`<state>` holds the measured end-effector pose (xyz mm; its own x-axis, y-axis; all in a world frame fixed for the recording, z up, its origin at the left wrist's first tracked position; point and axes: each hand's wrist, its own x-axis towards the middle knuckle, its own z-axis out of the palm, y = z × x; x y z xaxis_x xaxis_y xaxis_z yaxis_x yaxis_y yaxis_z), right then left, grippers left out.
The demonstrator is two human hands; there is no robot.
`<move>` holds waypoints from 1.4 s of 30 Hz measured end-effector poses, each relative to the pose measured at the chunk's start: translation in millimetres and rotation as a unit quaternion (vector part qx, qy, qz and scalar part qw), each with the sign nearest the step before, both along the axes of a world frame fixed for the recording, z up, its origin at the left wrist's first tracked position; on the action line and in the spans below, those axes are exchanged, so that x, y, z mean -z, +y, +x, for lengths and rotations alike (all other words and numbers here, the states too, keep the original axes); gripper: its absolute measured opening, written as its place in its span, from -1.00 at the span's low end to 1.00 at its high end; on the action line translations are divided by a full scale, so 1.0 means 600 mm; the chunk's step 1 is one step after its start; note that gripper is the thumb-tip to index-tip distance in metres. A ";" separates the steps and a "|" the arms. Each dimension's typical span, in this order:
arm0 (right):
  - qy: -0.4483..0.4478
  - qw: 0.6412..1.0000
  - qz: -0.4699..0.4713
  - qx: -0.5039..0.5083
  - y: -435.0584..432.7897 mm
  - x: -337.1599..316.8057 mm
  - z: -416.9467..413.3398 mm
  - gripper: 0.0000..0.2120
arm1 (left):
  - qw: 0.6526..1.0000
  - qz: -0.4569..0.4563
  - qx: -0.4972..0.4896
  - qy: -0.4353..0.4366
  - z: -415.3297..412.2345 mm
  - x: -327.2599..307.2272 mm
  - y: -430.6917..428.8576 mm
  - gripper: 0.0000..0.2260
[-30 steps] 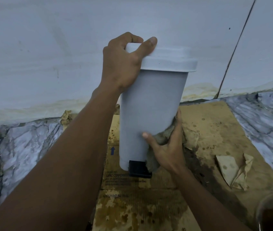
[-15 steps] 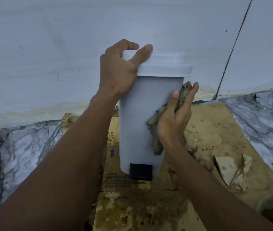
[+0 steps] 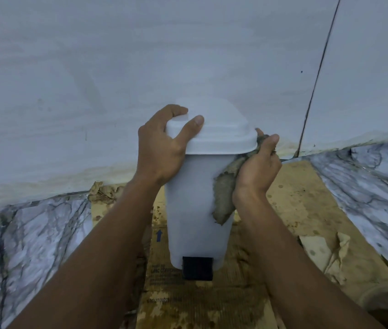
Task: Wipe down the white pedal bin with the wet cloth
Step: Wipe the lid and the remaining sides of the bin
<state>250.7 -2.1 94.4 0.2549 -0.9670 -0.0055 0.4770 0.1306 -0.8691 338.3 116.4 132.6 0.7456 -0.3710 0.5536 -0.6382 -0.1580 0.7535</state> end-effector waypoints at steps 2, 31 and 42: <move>-0.026 0.999 0.047 -0.007 -0.017 -0.019 -0.001 -0.53 | 1.000 -0.008 0.001 0.004 -0.006 0.002 0.000 -0.52; 0.451 0.522 -0.606 -0.395 0.097 -0.099 -0.092 -0.42 | 0.972 0.210 0.100 0.039 -0.167 0.023 0.169 -0.35; 0.440 0.577 -0.582 -0.367 0.015 -0.085 -0.149 -0.45 | 0.967 0.229 0.022 0.113 -0.200 -0.029 0.129 -0.41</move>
<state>161.2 6.8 145.7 0.9920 -0.0789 0.0987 -0.0282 -0.8999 -0.4351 218.2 193.7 149.8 0.8057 -0.5734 0.1487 -0.4799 -0.4848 0.7312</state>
